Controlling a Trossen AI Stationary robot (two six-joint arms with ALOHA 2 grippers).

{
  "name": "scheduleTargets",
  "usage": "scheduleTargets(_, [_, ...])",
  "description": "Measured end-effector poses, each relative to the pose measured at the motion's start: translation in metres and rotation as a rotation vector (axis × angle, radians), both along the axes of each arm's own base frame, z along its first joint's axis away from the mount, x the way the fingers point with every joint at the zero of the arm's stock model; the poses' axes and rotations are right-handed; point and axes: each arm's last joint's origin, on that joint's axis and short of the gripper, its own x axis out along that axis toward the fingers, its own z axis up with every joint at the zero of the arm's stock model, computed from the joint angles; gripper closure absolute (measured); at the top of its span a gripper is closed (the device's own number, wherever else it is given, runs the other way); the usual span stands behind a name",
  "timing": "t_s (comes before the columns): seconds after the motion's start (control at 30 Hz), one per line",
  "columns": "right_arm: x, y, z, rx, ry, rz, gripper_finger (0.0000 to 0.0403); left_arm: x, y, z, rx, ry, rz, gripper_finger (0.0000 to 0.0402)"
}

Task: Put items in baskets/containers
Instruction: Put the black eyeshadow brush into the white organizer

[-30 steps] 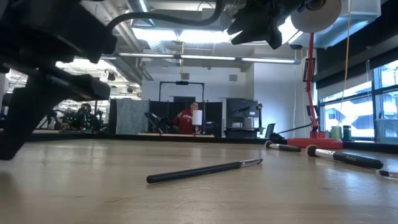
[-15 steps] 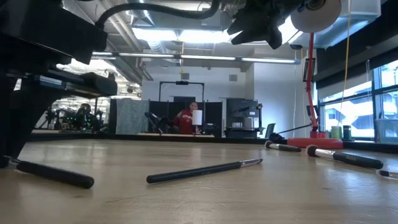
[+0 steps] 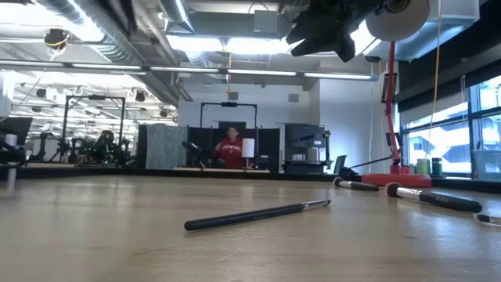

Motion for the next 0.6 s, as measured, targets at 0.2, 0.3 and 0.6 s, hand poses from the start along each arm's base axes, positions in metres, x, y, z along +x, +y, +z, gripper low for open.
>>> scheduleTargets(0.2, [0.001, 0.000, 0.002, -0.003, -0.025, -0.014, 0.0250, -0.010, -0.003, 0.040, -0.155, -0.153, 0.058, 0.0389])
scheduleTargets(0.3, [0.007, -0.001, 0.004, -0.014, -0.076, -0.040, 0.0250, -0.012, 0.001, 0.044, -0.195, -0.152, 0.102, 0.0394])
scheduleTargets(0.6, [0.073, 0.019, -0.024, 0.193, -0.359, 0.689, 0.0250, -0.013, 0.001, 0.046, -0.020, -0.141, -0.046, 0.0389])
